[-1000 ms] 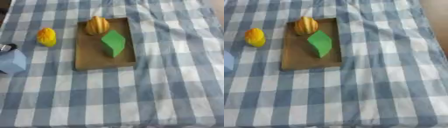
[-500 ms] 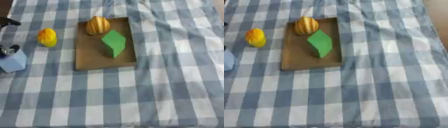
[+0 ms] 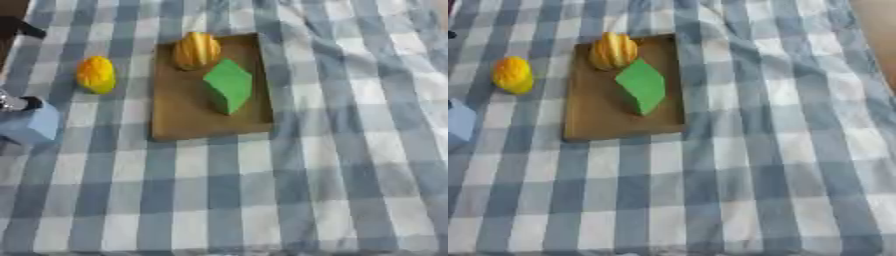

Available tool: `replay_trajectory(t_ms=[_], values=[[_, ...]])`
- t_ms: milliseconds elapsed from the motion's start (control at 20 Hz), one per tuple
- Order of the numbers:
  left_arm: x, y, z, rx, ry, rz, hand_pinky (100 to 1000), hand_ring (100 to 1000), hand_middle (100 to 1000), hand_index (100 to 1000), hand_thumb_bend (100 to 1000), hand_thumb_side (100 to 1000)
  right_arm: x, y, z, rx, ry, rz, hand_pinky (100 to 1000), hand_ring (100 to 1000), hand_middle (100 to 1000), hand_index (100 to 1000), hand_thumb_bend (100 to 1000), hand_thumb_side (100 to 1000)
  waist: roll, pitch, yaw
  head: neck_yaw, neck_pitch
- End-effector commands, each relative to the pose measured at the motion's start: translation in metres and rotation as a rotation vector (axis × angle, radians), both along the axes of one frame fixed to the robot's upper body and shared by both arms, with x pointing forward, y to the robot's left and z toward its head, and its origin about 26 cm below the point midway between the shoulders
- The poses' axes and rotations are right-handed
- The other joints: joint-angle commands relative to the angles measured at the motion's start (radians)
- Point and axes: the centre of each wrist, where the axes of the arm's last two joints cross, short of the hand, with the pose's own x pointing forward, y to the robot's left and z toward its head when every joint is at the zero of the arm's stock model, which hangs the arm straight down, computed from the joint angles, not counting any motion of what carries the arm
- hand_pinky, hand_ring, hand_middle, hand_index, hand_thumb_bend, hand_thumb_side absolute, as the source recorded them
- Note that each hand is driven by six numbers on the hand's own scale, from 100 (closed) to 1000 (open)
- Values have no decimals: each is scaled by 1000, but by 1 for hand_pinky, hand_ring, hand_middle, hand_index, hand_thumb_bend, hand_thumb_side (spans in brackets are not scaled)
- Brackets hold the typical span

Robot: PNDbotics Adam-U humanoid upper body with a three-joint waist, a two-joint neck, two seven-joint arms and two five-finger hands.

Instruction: Pick up objects on the table and place them in the box.

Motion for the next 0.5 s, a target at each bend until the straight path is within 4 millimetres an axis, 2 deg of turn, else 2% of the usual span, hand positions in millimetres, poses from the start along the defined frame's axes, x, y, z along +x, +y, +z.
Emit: replay_trajectory(t_ms=[50, 500], values=[[-7, 7, 21, 67, 3, 47, 1000, 963, 883, 957, 697, 255, -4, -4, 8, -19, -25, -22, 822, 735, 678, 824, 100, 810, -3, -24, 0, 2, -5], [6, 15, 26, 86, 93, 176, 1000, 965, 884, 959, 667, 245, -3, -6, 5, -11, -17, -25, 822, 733, 677, 824, 100, 820, -11, -21, -9, 14, -11]])
